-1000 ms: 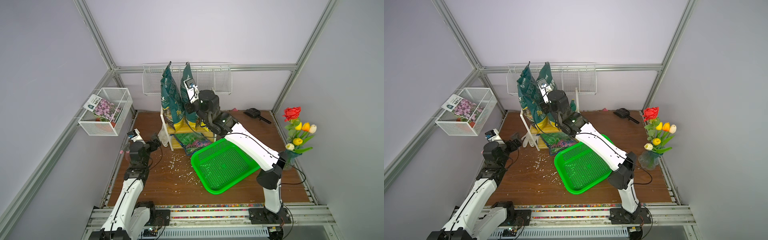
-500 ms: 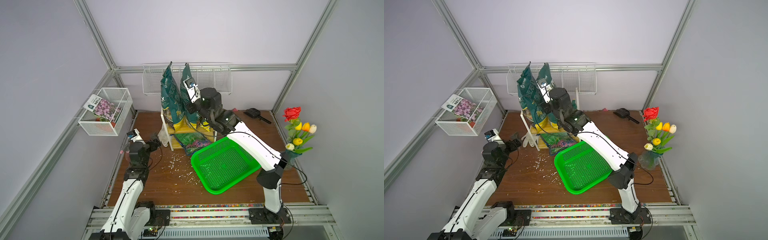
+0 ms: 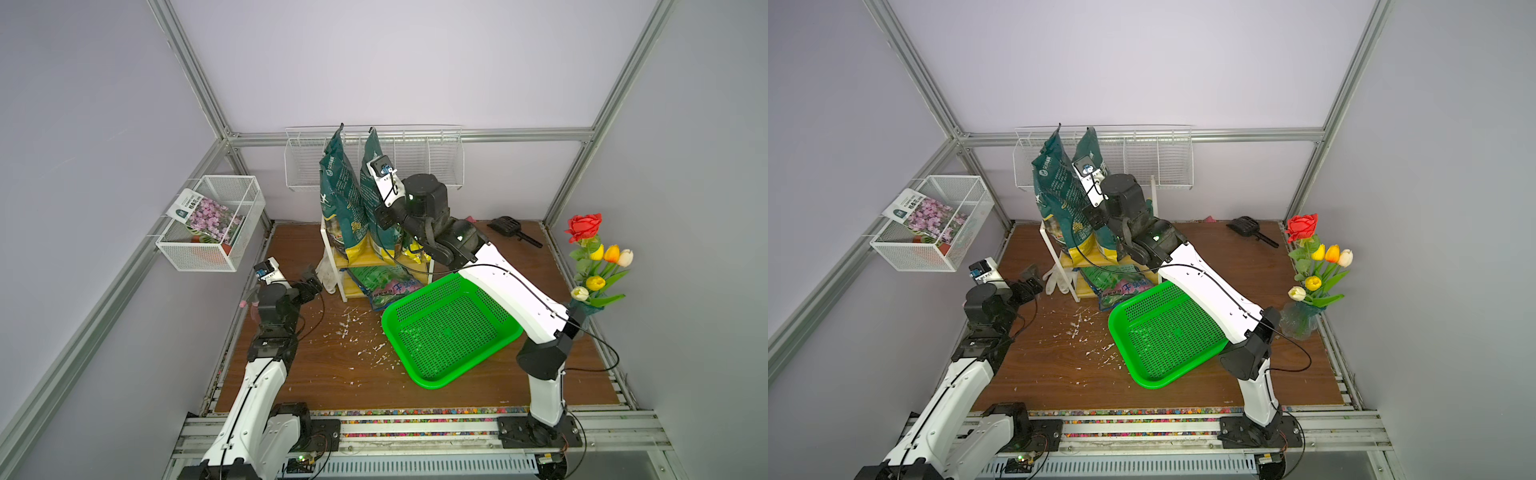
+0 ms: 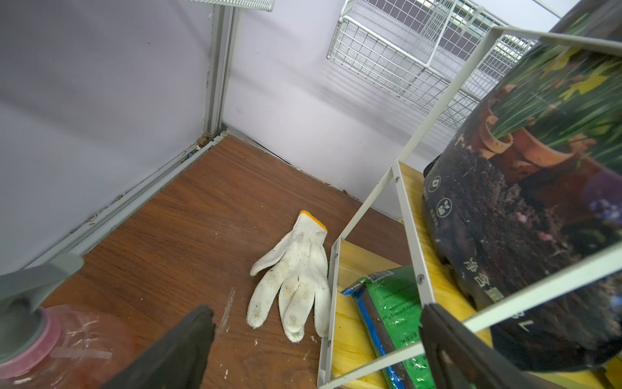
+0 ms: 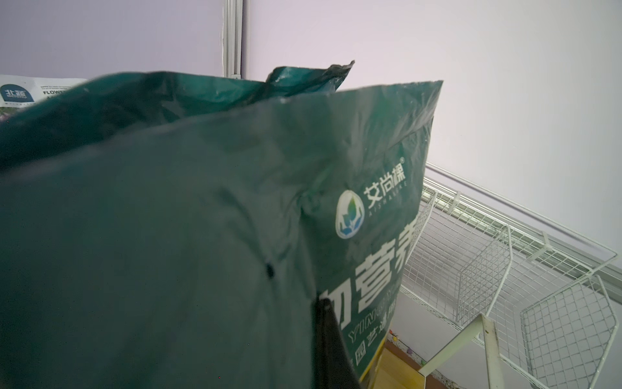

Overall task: Take down the fertilizer bag from the shelf
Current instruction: Pick up the fertilizer bag from the shelf.

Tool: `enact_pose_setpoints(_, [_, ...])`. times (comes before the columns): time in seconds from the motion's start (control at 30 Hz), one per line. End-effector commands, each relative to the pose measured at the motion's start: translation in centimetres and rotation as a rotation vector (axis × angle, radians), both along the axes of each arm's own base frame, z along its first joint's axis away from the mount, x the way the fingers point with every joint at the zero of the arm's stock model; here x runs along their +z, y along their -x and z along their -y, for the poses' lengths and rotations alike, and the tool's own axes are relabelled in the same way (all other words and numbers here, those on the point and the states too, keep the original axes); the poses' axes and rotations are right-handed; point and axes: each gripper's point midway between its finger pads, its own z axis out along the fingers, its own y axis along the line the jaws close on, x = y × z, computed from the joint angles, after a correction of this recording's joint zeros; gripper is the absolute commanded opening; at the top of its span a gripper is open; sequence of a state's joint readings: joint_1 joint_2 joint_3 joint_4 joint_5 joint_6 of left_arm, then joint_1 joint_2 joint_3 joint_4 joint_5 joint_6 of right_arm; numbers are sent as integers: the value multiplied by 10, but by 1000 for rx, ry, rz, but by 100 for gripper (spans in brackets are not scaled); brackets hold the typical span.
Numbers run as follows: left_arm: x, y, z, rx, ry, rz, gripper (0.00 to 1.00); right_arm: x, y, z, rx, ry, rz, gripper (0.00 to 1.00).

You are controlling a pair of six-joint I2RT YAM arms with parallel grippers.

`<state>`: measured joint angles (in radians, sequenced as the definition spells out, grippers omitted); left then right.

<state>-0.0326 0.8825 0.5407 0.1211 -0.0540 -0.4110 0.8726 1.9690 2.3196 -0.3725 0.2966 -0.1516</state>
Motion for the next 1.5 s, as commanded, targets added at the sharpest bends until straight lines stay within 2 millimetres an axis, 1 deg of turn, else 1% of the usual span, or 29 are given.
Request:
enact_pose_setpoints(0.0, [12,-2,0,-2,8,19,100,136,48,40,40,-264,277,0])
enact_pose_setpoints(0.2, [10,-2,1,-10,14,16,100,151,45,48,-8,-252,363,0])
enact_pose_setpoints(0.37, [9,-3,5,-27,19,11,100,160,32,58,-38,-273,380,0])
enact_pose_setpoints(0.43, [8,-4,5,-28,20,8,100,166,31,61,-38,-290,389,0])
enact_pose_setpoints(0.57, [7,-4,6,-32,22,6,100,176,37,62,-17,-317,417,0])
enact_pose_setpoints(0.77, [4,-6,7,-40,29,-4,100,184,44,60,22,-345,443,0])
enact_pose_setpoints(0.93, [4,-6,7,-39,27,-4,100,200,52,69,17,-372,496,0])
enact_pose_setpoints(1.13, [4,-7,8,-45,29,-8,100,219,66,80,32,-397,528,0])
enact_pose_setpoints(1.47, [3,-6,9,-50,32,-12,100,235,85,94,42,-404,562,0])
